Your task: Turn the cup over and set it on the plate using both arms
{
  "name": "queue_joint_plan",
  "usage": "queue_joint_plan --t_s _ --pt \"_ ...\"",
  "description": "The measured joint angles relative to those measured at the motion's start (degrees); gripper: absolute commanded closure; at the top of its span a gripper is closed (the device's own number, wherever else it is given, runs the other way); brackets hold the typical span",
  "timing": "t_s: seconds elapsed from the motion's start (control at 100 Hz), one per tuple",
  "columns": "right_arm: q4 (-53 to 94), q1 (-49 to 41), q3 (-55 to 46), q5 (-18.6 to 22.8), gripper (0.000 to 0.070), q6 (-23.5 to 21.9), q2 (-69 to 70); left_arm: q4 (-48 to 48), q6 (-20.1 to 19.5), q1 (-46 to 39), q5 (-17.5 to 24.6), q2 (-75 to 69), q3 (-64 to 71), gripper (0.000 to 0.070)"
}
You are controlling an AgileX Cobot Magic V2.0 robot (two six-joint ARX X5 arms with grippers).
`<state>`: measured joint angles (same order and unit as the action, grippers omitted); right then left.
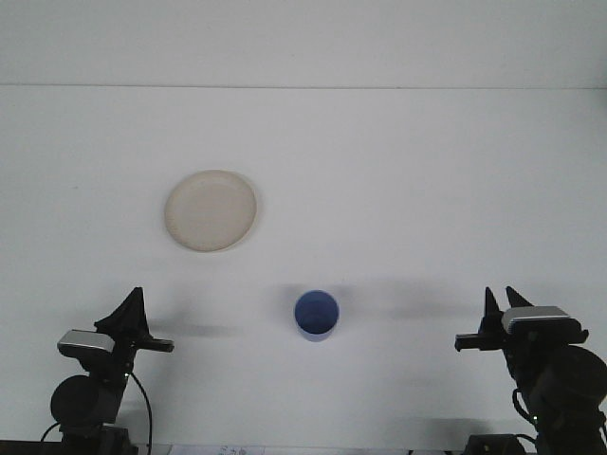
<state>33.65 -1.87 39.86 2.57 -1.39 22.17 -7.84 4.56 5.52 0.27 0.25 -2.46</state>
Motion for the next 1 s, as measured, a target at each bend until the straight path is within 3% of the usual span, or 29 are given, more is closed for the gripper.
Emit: queue_joint_plan --t_s 0.25,0.52,0.73,0.999 --pt "-3.19 0.0 0.02 0.02 0.07 -0.02 -0.57 15.93 4.13 0.0 -1.9 6.84 -18.78 0.0688" --pt "-3.21 0.0 0.02 0.02 0.07 -0.02 -0.57 40.81 7.13 0.02 -1.14 32.81 -52.43 0.0688" --pt "-3.21 0.0 0.02 0.02 0.07 -0.02 -0.57 59.56 4.98 0.02 5.46 52.5 -73.85 0.0685" --pt "-3.21 0.0 0.02 0.02 0.07 -0.02 -0.57 62.36 2.43 0.02 6.58 62.97 -76.78 0.0657"
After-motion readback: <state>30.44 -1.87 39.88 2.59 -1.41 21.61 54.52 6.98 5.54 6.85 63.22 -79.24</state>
